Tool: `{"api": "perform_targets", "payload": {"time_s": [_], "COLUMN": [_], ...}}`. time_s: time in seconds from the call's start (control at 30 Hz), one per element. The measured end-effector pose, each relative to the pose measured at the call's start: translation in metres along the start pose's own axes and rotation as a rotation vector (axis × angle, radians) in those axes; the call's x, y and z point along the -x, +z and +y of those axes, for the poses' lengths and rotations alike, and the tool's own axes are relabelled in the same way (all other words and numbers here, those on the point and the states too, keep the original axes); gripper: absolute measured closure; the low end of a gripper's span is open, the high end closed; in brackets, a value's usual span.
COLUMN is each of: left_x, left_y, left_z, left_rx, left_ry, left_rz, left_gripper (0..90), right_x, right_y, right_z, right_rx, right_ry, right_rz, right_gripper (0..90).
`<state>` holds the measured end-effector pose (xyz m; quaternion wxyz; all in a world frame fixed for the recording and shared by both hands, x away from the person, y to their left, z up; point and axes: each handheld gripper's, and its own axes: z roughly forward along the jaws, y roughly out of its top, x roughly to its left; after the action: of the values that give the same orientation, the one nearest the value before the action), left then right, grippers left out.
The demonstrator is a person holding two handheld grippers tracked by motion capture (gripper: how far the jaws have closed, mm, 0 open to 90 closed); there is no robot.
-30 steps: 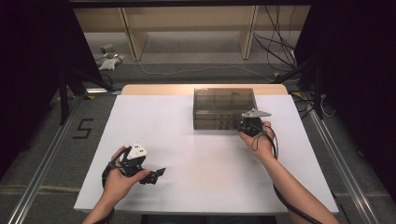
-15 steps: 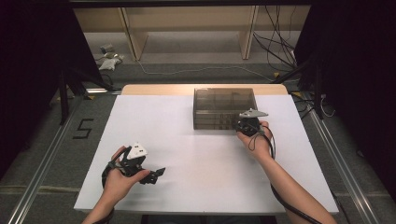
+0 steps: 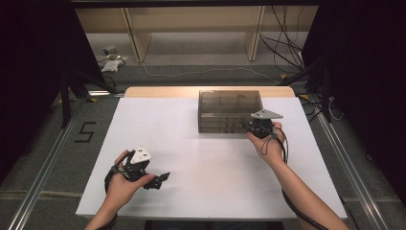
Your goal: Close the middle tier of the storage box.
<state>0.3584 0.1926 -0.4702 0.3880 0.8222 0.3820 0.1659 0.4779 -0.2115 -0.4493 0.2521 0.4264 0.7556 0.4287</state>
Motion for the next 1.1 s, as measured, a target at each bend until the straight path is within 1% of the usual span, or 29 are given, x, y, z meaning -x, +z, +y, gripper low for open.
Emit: {"api": "perform_targets", "payload": {"time_s": [0.1,0.3,0.57,0.67,0.8,0.97,1.1], "left_x": [-0.001,-0.001,-0.001,0.000,0.000,0.000,0.000], "left_y": [0.000,0.000,-0.001,-0.001,-0.001,0.000,0.000], "left_z": [0.000,0.000,0.000,0.000,0.000,0.000,0.000], "left_rx": [0.001,0.000,0.002,0.002,0.001,0.001,0.001], "left_ry": [-0.001,-0.001,0.000,0.000,0.000,0.000,0.000], "left_rz": [-0.001,-0.001,0.000,0.001,0.001,0.000,0.000], "left_gripper": [0.1,0.1,0.1,0.1,0.1,0.1,0.1], "right_x": [0.003,0.003,-0.001,-0.002,-0.002,-0.003,-0.004], "right_y": [0.002,0.003,-0.004,-0.007,-0.010,-0.014,-0.017], "right_z": [0.000,0.000,0.000,0.000,-0.001,-0.002,-0.002], "right_rx": [-0.002,-0.002,-0.001,0.003,-0.004,-0.010,-0.013], "right_ry": [0.009,0.006,-0.018,-0.021,-0.046,-0.062,-0.074], "right_rz": [-0.006,-0.005,0.010,0.015,0.030,0.039,0.051], "right_gripper": [90.0,90.0,89.8,87.7,84.6,80.5,75.2]}}
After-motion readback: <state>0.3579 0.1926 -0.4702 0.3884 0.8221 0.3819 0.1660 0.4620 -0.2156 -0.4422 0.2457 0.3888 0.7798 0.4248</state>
